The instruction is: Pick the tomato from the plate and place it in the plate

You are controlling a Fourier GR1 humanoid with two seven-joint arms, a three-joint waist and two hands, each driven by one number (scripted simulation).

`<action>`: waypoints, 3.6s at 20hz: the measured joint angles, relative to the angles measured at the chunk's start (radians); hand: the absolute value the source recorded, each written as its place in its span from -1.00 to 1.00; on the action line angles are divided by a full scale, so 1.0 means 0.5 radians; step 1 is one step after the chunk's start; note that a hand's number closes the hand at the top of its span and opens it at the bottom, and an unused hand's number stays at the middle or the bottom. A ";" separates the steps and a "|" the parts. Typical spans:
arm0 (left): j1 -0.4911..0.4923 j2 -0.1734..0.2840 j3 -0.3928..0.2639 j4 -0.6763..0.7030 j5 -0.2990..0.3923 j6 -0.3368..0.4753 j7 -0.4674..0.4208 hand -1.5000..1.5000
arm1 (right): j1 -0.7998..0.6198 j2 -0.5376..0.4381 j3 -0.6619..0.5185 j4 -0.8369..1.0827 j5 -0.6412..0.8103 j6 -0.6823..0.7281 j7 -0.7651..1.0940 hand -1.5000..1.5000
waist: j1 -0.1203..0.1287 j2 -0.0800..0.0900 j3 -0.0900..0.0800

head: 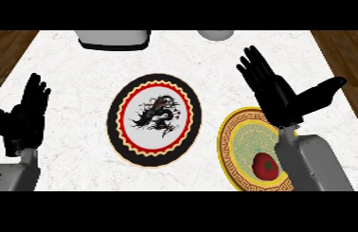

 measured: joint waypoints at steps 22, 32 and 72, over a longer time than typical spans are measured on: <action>-0.217 -0.051 -0.358 0.009 -0.245 -0.242 0.049 0.00 | 0.711 -0.062 0.703 -0.087 1.953 -1.451 0.320 -1.00 | -0.082 0.041 0.041; -0.241 -0.091 -0.356 0.001 -0.282 -0.237 0.086 0.00 | 0.990 -0.473 0.670 -0.883 2.445 -0.768 1.244 -1.00 | -0.091 0.037 0.036; -0.227 -0.307 -0.140 -0.069 -0.542 -0.469 0.164 0.00 | 0.827 -0.133 0.363 -0.416 2.267 0.331 1.608 -1.00 | -0.039 0.050 0.047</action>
